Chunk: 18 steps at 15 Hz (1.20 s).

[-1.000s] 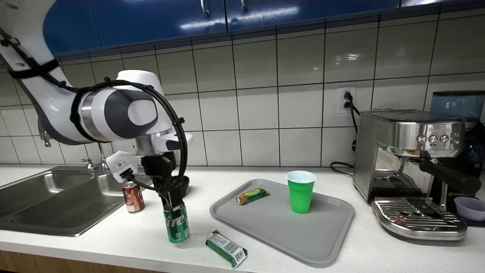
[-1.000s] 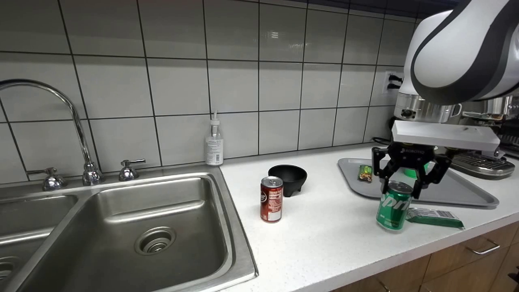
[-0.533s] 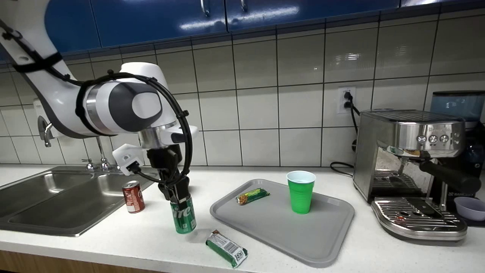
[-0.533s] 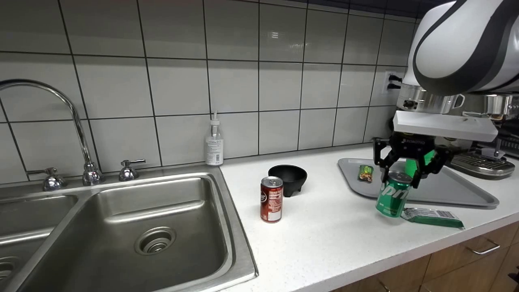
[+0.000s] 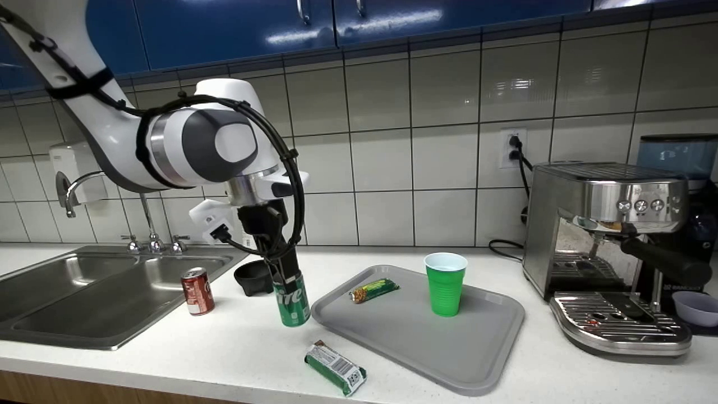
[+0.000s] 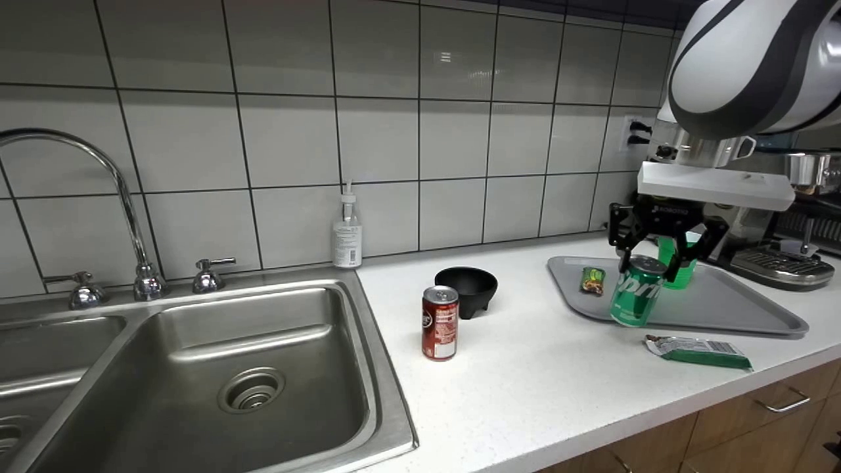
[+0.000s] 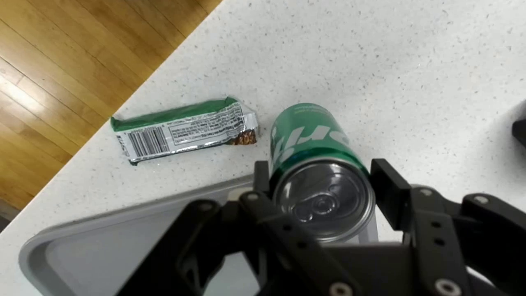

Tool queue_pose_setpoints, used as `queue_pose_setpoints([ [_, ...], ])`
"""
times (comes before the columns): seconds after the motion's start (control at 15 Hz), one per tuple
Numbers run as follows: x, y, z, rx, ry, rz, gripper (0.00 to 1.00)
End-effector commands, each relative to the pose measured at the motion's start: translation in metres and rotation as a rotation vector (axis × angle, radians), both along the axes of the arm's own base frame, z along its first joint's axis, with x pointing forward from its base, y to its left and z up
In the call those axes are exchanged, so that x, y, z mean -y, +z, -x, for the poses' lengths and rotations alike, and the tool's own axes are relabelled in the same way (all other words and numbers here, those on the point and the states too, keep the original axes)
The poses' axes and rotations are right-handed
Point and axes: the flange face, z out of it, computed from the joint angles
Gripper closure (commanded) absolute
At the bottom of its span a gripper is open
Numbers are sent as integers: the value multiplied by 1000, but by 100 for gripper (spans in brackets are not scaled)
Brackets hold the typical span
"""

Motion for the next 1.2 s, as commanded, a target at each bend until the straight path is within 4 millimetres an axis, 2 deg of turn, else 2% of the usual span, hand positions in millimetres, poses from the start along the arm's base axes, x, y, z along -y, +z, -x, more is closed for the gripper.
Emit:
queue_pose_setpoints([
  [0.0, 13, 8, -15, 32, -13, 17, 62],
  [0.53, 38, 4, -41, 53, -50, 37, 62],
  [1.13, 57, -15, -75, 42, -66, 58, 62],
])
